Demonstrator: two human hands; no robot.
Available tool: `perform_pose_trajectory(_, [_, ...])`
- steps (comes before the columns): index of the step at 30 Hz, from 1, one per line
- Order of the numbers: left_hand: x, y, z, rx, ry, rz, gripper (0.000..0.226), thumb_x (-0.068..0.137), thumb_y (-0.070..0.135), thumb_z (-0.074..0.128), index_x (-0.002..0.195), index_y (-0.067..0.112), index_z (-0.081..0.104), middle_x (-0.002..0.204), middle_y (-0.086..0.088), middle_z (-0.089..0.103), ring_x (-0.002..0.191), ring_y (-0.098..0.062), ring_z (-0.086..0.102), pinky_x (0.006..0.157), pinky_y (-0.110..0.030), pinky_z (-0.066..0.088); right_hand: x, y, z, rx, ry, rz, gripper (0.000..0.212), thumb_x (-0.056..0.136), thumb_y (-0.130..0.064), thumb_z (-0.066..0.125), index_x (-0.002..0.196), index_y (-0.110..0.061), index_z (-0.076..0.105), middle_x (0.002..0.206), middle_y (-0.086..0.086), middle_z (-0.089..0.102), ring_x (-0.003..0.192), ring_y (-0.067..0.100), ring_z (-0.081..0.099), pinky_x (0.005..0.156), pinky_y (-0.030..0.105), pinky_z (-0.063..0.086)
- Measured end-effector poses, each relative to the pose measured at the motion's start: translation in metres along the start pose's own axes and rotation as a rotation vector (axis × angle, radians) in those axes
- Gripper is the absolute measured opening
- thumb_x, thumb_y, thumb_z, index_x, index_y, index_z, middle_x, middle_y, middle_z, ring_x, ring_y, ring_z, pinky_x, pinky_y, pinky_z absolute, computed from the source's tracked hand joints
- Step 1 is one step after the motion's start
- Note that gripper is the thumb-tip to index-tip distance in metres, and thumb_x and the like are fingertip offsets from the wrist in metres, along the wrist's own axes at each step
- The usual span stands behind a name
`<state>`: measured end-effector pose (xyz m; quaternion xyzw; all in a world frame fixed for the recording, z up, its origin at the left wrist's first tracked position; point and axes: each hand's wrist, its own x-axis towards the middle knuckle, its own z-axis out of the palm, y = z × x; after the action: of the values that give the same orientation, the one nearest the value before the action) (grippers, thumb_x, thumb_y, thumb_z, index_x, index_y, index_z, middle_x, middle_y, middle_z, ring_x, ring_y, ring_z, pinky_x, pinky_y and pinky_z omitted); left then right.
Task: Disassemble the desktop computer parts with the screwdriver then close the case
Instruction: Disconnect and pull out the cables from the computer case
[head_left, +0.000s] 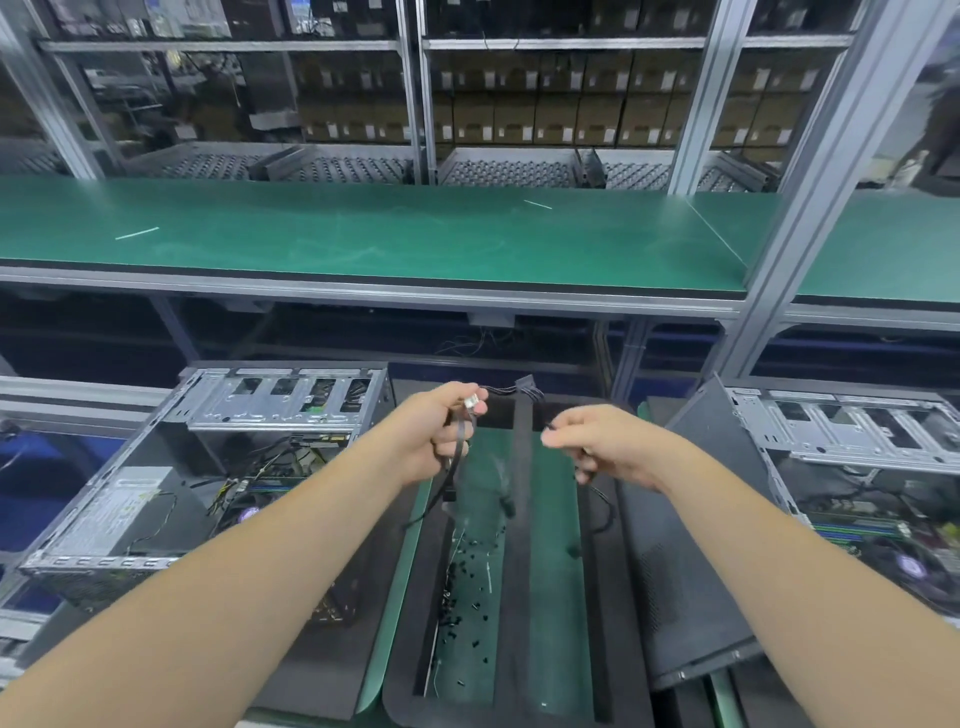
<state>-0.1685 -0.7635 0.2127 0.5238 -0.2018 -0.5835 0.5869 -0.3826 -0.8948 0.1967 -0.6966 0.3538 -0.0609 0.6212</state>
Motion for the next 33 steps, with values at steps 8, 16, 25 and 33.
perform_pose_trajectory(8, [0.004,0.0,-0.006,-0.008,0.044,-0.021,0.026,0.104,0.02,0.043,0.086,0.013,0.061,0.064,0.007,0.042,0.038,-0.004,0.017,0.031,-0.018,0.016,0.007,0.021,0.012,-0.531,0.32,-0.043,0.029,0.089,-0.02,0.064,0.072,-0.015,0.042,0.073,0.005,0.042,0.06,0.016,0.036,0.057,0.029,0.032])
perform_pose_trajectory(16, [0.01,-0.016,-0.022,0.138,0.195,-0.052,0.022,0.097,0.021,0.046,0.084,0.014,0.063,0.062,0.005,0.046,0.041,-0.008,0.016,0.033,-0.02,0.015,0.011,0.021,0.017,-1.273,0.637,-0.3,0.038,0.106,-0.032,0.048,0.093,-0.014,0.079,0.109,0.002,0.073,0.109,0.022,0.063,0.1,0.04,0.048])
perform_pose_trajectory(25, [-0.004,-0.035,-0.024,0.305,0.152,-0.057,0.051,0.106,0.049,0.041,0.101,0.01,0.075,0.078,-0.005,0.069,0.045,-0.01,0.019,0.039,-0.022,0.016,0.02,-0.031,0.047,0.027,0.809,-0.263,0.03,0.106,-0.029,0.055,0.129,-0.019,0.073,0.124,-0.006,0.071,0.107,0.013,0.06,0.101,0.036,0.051])
perform_pose_trajectory(33, [-0.011,-0.009,-0.01,0.02,0.127,-0.104,0.065,0.104,0.061,0.038,0.113,0.007,0.074,0.057,0.007,0.05,0.037,-0.006,0.018,0.033,-0.017,0.016,0.026,-0.076,0.096,0.598,0.39,-0.345,0.018,0.101,-0.02,0.065,0.096,-0.009,0.079,0.096,-0.005,0.072,0.095,0.013,0.062,0.091,0.029,0.051])
